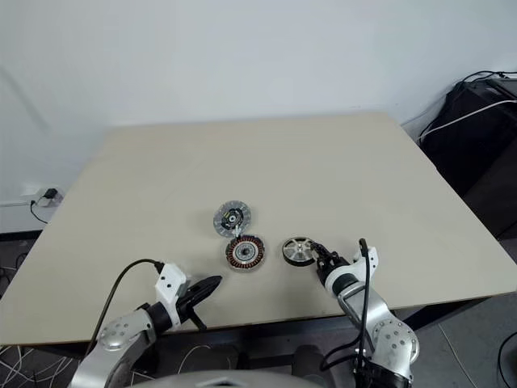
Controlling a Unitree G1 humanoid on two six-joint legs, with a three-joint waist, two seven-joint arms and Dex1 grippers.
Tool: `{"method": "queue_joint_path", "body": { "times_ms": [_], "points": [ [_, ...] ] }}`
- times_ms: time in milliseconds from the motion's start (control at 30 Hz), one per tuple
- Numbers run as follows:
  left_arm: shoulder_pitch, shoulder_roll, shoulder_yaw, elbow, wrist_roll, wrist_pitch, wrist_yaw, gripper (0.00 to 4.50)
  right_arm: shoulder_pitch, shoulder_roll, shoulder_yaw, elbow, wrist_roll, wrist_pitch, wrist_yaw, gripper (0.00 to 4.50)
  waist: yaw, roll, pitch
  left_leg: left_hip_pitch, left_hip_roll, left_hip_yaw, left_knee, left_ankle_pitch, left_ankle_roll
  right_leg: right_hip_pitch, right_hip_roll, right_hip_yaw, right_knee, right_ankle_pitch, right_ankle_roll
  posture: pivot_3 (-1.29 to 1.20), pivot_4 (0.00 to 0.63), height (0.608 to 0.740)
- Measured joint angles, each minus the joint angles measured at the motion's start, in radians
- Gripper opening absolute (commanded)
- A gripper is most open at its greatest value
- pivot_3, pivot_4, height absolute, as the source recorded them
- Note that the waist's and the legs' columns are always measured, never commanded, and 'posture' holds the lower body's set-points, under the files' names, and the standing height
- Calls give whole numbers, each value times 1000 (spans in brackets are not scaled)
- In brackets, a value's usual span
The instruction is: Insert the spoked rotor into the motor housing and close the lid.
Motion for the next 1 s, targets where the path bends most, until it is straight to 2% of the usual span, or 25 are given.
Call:
{"method": "queue_joint_path", "body": {
  "times_ms": [133,533,700,1000],
  "points": [
    [-2,0,2,0,0,0,-1,0,9,-2,18,0,8,-18,-5,371,0,0,0,0,0,0,0,0,0,0,0,0,0,0,0,0,0,740],
    [-4,0,2,2,0,-3,-1,0,51,-10,51,-10,62,-45,-8,373,0,0,0,0,0,0,0,0,0,0,-1,0,0,0,0,0,0,740],
    [-4,-1,2,3,0,-3,-1,0,51,-11,58,-56,140,-72,56,373,0,1,1,0,0,0,0,0,0,0,-1,1,0,0,0,0,0,740],
    [0,-2,6,3,-1,-3,2,0,-19,-13,196,-6,141,-73,91,373,-1,1,1,0,0,0,0,0,0,0,0,0,0,0,0,0,0,740]
  ]
}}
